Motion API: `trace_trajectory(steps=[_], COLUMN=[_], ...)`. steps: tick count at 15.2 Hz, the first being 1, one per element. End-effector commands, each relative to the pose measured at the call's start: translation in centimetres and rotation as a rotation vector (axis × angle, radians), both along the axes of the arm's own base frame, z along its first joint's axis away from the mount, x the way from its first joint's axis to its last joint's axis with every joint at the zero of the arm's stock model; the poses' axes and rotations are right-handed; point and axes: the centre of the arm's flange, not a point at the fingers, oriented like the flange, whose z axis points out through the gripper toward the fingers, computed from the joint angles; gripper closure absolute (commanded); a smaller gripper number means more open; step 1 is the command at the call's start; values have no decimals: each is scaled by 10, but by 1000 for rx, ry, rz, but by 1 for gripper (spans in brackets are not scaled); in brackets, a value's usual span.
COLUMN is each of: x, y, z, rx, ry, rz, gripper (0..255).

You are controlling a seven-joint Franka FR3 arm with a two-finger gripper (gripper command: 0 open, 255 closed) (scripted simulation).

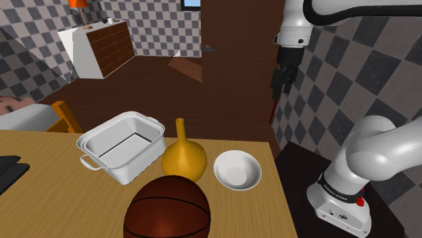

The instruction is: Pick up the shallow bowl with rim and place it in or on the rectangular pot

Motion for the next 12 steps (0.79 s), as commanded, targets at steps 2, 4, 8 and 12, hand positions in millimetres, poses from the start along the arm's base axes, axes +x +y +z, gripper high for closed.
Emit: trace_trajectory(steps=[2, 4, 8, 12], x=[-1, -4, -9, -12], y=[-2, -5, -9, -9], z=[-13, -40, -95, -149], rx=[18, 53, 124, 195], ry=[-6, -17, -41, -64], rz=[-8, -25, -57, -90], gripper=[0, 0, 0, 0])
